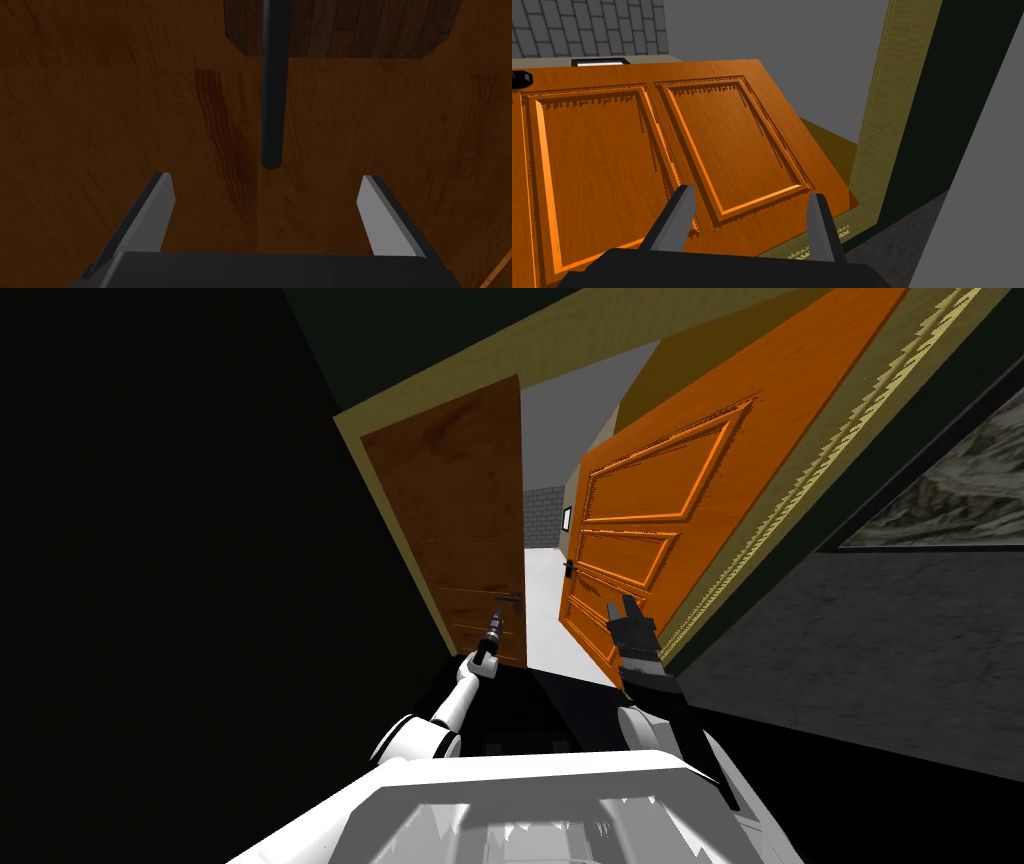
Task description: Push the door open
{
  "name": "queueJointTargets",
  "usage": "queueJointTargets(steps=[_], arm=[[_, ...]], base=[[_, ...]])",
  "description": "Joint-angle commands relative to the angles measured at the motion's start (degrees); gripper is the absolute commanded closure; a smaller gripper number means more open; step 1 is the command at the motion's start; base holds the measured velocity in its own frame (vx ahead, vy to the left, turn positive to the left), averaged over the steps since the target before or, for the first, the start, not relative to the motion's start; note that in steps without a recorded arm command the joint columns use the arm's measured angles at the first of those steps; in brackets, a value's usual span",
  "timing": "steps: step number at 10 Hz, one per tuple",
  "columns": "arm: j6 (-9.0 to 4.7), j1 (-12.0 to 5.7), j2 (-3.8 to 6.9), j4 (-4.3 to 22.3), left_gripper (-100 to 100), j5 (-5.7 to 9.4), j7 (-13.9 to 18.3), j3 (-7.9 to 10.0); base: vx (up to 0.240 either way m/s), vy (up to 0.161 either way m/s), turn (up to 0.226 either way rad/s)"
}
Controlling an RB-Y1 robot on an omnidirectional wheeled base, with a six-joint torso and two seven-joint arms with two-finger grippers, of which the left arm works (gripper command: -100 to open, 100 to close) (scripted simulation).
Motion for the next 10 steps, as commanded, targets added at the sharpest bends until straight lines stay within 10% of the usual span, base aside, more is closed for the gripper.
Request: queueJointTargets(steps=[1,10], arm=[[0.13,-1.23,-0.44,1.9,-100,0.02,-0.1,-0.02],[-0.15,-1.83,1.43,3.0,-100,0.28,-0.3,0.78]], base=[[0.06,0.03,-0.009],[0.145,-0.029,-0.018]])
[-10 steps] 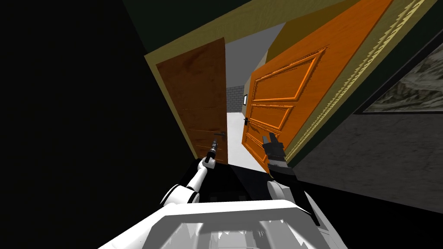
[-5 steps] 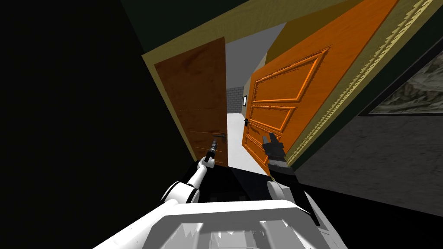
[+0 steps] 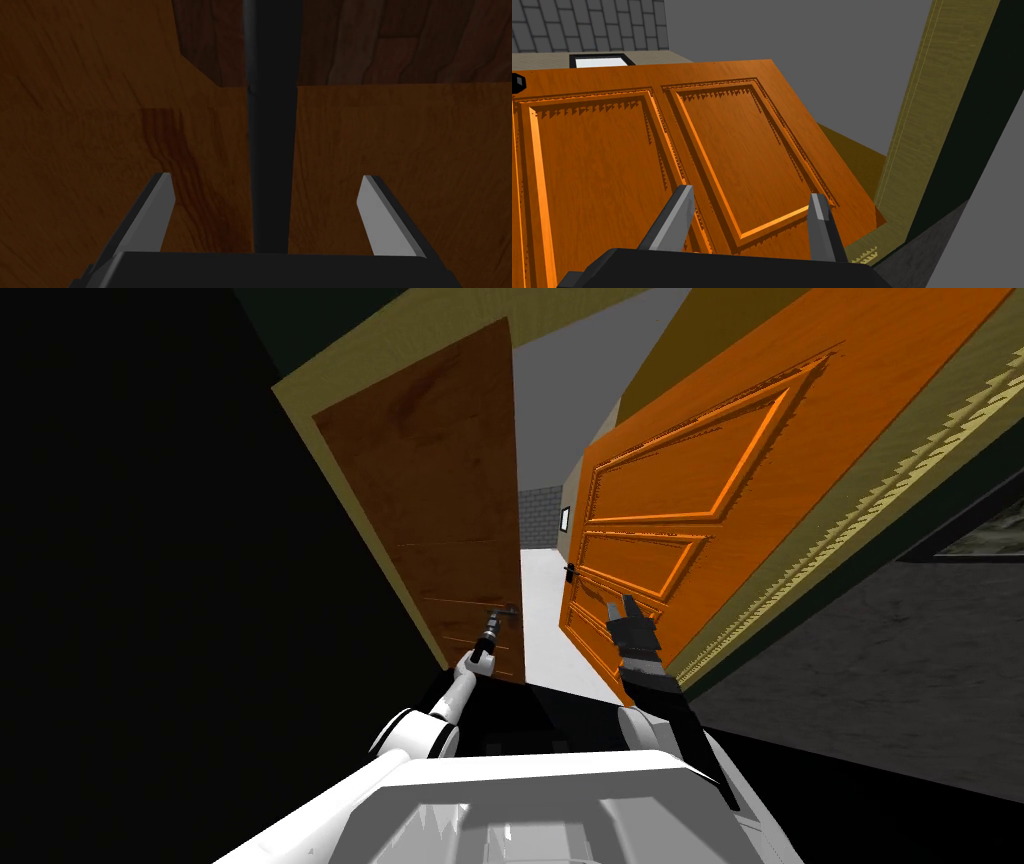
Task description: Push the door open
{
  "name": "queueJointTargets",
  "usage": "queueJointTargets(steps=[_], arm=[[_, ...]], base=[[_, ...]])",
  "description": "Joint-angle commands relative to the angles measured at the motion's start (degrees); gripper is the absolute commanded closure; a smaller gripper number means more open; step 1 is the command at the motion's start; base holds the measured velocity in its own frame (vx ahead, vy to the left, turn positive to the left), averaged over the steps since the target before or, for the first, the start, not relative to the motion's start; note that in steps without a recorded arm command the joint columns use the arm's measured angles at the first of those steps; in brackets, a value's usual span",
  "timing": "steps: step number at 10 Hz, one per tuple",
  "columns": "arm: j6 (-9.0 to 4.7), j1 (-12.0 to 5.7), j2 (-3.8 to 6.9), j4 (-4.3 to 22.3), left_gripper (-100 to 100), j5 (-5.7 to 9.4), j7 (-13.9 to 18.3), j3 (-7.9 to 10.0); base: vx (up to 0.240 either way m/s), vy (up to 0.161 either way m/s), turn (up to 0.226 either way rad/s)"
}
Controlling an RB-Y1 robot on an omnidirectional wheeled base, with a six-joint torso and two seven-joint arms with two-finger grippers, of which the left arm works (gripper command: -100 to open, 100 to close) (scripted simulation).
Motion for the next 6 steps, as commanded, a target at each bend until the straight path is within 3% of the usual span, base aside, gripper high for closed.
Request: queueJointTargets(steps=[1,2,3,4,6], arm=[[-0.02,0.04,-0.87,0.0,-100,0.05,-0.1,0.2],[-0.04,0.02,-1.69,0.1,-100,0.08,-0.1,0.3],[-0.27,-0.01,-1.25,0.3,-100,0.06,-0.1,0.25],[-0.27,-0.01,-1.25,0.3,100,0.06,-0.1,0.25],[-0.27,-0.01,-1.25,0.3,100,0.06,-0.1,0.25]], base=[[0.215,-0.054,-0.022],[0.194,-0.049,-0.024],[0.077,-0.023,0.003],[-0.015,0.002,0.006],[-0.025,0.008,-0.011]])
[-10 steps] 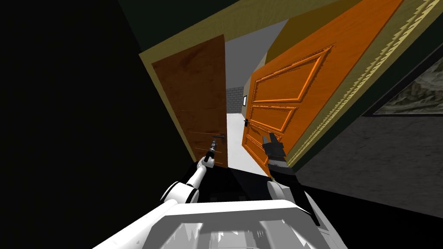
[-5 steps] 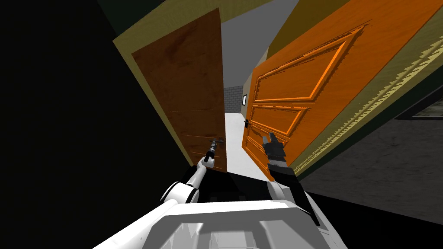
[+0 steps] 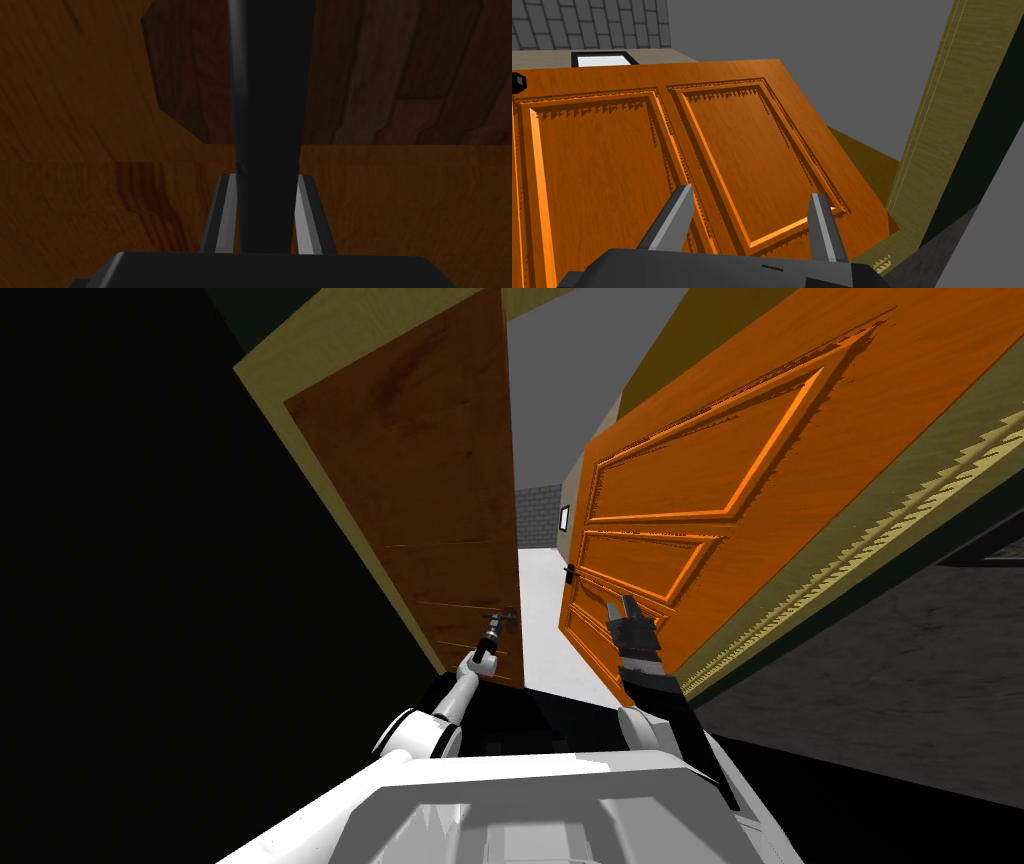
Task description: Push the door open
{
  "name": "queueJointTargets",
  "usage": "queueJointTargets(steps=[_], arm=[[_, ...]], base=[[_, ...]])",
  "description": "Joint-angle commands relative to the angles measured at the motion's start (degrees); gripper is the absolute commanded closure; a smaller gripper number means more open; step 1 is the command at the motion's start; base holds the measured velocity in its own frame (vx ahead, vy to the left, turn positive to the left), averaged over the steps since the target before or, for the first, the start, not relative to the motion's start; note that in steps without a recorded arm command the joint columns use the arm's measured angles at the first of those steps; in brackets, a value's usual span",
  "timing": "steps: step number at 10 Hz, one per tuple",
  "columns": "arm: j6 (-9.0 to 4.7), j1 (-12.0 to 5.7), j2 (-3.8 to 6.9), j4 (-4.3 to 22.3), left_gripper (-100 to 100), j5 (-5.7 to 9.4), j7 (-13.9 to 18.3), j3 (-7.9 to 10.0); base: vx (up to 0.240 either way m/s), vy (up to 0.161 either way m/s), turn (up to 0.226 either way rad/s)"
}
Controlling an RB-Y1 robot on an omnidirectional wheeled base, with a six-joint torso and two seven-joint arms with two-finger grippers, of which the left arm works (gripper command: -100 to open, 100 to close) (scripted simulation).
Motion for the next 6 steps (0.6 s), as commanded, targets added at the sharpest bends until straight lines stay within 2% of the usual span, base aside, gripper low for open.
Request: queueJointTargets(steps=[1,3,6], arm=[[-0.01,0.08,0.01,0.0,100,-0.02,0.0,-0.01],[-0.01,0.08,0.01,0.0,100,-0.02,0.0,-0.01],[0.05,0.17,0.83,0.1,100,0.32,-0.4,1.07]], base=[[-0.009,0.005,0.0],[0.0,0.0,0.0],[0.126,-0.071,0.03]])
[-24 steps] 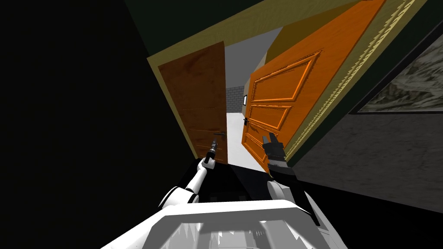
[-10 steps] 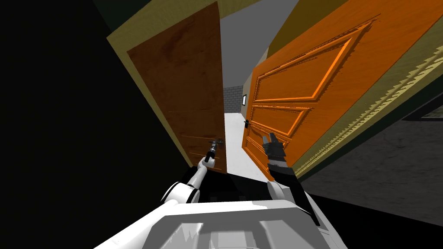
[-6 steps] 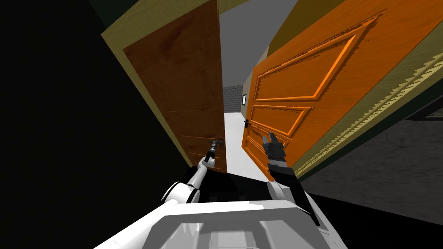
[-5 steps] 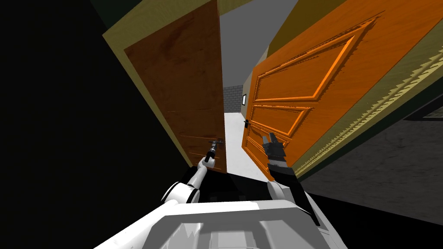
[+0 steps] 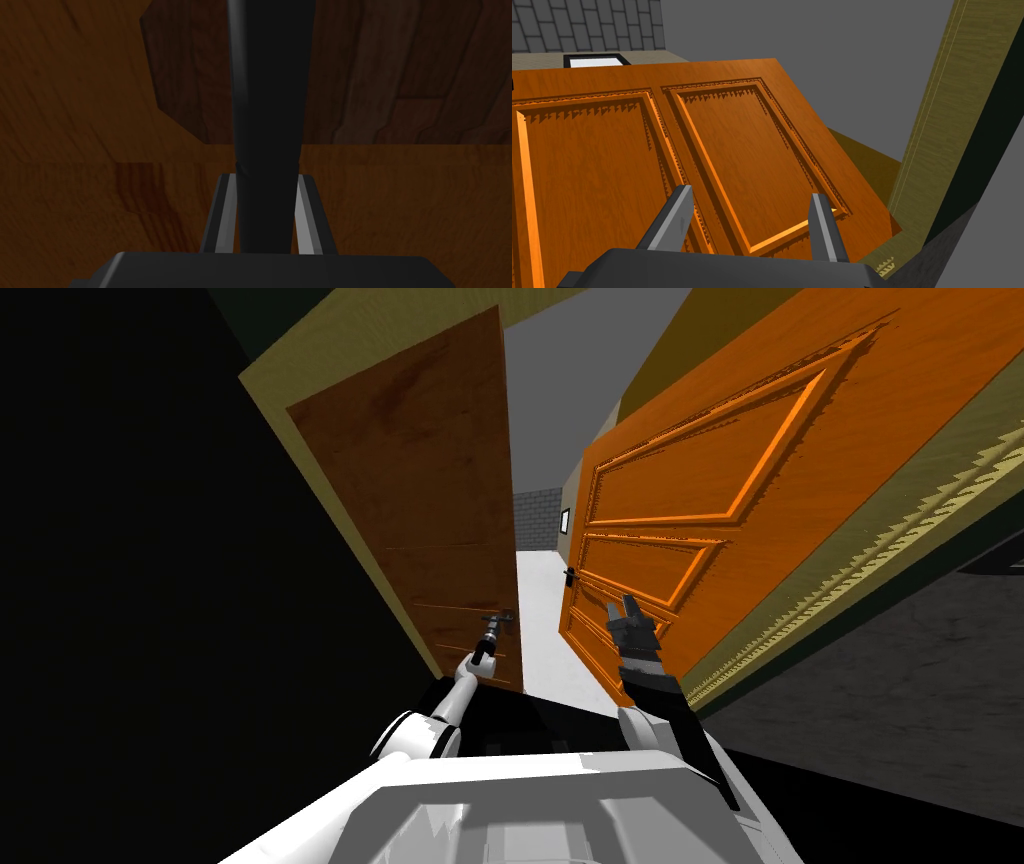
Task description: Push the door open
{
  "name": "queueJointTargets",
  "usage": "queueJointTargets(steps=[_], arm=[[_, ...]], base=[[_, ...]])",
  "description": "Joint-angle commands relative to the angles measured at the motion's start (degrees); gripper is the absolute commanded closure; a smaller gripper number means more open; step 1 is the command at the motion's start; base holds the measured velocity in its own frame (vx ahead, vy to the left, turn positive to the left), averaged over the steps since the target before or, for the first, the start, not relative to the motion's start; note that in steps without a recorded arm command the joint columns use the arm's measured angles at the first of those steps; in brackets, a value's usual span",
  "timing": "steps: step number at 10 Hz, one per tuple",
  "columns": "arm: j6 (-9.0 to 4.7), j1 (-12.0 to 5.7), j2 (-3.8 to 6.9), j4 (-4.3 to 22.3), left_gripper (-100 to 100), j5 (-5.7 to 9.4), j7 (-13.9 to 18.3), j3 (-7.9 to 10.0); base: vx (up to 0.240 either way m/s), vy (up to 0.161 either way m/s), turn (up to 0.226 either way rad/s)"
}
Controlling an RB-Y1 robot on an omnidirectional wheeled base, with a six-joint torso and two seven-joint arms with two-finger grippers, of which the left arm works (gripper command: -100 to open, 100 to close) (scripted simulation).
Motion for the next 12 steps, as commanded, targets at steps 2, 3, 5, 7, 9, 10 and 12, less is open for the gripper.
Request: queueJointTargets(steps=[2,3,5,7,9,10,12], arm=[[-0.3,-0.45,1.1,-0.3,100,0.36,-0.3,1.23],[-0.3,-0.42,1.48,-0.2,100,0.55,-0.5,1.85],[-0.3,-0.38,2.07,-0.2,100,0.86,-0.9,2.9],[-0.3,-0.33,2.65,-0.1,100,1.21,-1.2,4.06],[-0.3,-0.33,2.65,0.3,100,1.21,-1.2,4.06],[-0.3,-0.28,3.22,0.0,100,1.59,-1.7,5.3],[-0.3,-0.22,3.74,0.0,100,1.97,-2.1,6.59]], base=[[0.169,-0.09,0.034],[0.175,-0.105,0.054],[0.146,-0.085,0.029],[0.144,-0.113,0.059],[0.086,-0.079,0.034],[0.09,-0.084,0.092],[0.121,-0.148,0.071]])
